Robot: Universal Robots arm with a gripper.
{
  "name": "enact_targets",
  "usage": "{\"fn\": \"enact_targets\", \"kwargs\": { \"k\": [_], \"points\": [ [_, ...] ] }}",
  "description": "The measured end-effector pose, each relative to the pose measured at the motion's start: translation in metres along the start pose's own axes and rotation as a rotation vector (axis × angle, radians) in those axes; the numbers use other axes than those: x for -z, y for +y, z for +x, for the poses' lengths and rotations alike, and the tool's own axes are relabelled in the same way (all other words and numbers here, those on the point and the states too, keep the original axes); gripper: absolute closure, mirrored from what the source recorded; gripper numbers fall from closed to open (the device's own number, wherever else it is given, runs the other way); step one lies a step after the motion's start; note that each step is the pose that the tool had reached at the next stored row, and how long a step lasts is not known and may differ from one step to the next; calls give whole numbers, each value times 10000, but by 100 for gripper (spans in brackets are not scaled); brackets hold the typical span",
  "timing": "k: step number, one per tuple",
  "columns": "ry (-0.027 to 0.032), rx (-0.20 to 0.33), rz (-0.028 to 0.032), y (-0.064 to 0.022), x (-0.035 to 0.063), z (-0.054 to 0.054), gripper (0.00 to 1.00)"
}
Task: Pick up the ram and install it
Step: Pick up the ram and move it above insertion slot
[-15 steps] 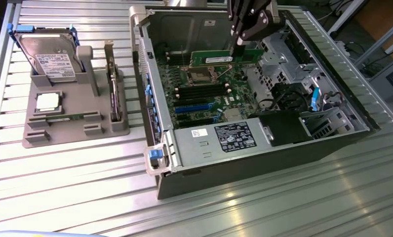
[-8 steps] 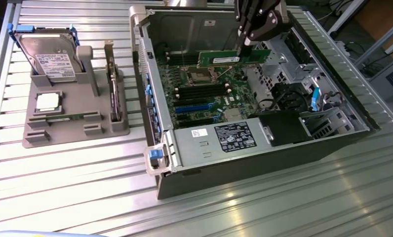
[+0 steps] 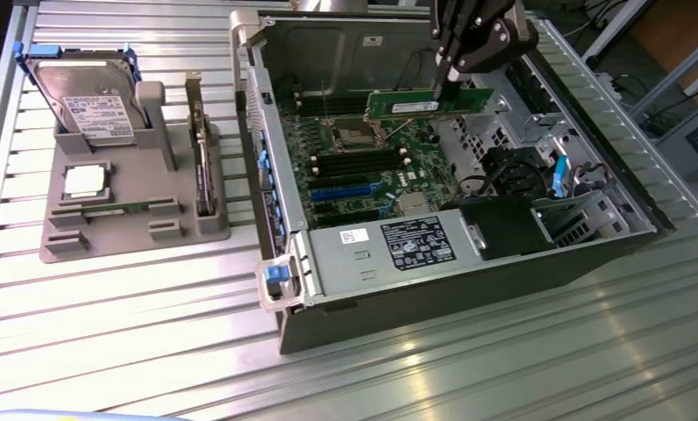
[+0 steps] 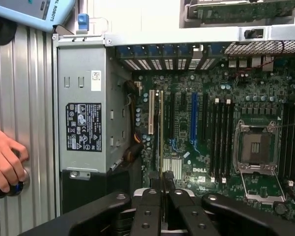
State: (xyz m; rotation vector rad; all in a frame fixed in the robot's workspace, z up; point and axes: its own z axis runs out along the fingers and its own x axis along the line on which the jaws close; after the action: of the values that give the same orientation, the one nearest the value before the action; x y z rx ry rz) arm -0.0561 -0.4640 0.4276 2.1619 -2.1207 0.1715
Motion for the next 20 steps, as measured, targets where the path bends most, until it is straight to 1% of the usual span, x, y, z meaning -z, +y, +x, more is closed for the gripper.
{"fn": "enact_targets", "kwargs": {
  "k": [4,10,12,13,14,15,16,17,19,20],
  "points": [
    [79,0,-2,-91,0,1,88],
    [147,0,-3,-177,-1,3,88],
    [169,0,-3,-228,-1,4,88],
    [171,1,-3,-269,-1,1,88],
    [172,1,-3,-288,0,-1,88],
    [142,-34,-9,-297,0,-1,88],
    [65,-76,-14,-298,0,-2,88],
    [-79,-116,-19,-299,0,-2,88],
    [-400,-147,-19,-300,-1,-2,88],
    [-531,-153,-18,-300,-1,-2,88]
  ]
}}
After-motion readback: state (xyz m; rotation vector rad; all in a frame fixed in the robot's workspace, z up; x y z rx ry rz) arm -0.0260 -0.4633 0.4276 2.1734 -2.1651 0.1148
